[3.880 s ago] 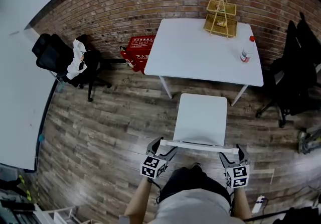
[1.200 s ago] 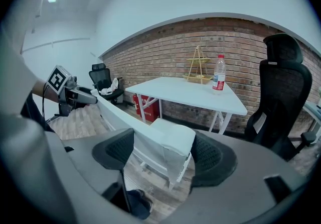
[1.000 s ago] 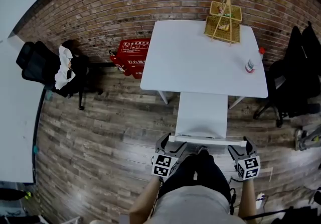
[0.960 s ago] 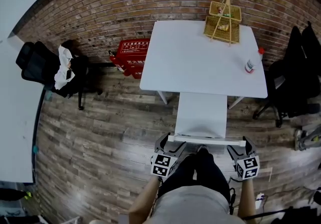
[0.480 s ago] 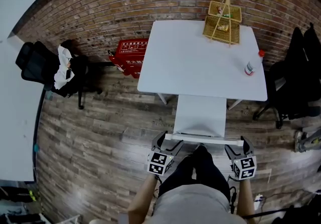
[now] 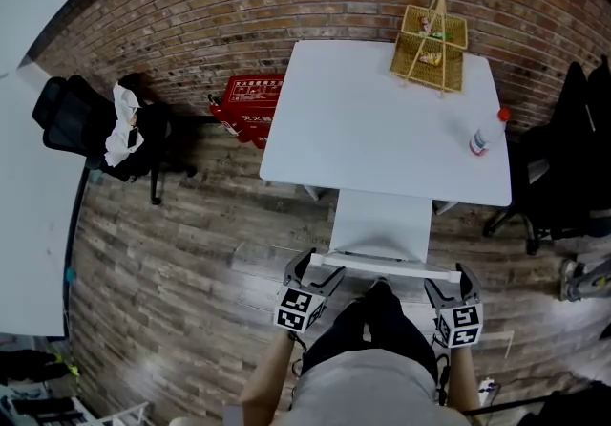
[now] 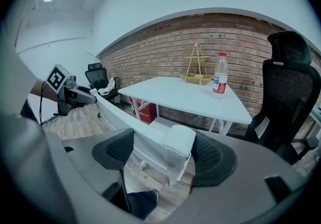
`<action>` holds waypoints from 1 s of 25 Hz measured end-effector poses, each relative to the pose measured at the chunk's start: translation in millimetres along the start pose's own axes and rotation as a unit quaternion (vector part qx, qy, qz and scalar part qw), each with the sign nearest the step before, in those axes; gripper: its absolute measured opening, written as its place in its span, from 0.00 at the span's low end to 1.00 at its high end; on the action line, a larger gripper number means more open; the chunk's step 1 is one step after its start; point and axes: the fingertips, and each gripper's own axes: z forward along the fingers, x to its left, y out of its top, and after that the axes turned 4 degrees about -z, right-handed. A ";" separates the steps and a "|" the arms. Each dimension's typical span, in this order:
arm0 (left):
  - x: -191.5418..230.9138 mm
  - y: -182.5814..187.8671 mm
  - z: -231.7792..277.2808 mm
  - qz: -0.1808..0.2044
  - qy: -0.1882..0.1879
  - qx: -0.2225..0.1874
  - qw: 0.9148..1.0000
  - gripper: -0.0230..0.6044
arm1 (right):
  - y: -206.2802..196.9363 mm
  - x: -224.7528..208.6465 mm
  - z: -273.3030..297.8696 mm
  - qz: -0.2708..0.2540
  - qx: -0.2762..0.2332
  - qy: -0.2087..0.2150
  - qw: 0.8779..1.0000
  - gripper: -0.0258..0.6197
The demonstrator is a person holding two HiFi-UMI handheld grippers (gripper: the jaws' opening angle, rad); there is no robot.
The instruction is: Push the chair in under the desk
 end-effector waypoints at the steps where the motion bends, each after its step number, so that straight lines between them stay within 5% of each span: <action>1: 1.1 1.5 1.9 0.000 0.000 0.001 1.000 0.59 | -0.3 -1.9 1.8 0.000 0.003 0.000 1.000 0.59; 25: 15.1 39.0 48.4 -0.011 0.015 -0.001 1.000 0.59 | 34.9 -46.2 42.2 -0.006 0.001 0.015 1.000 0.59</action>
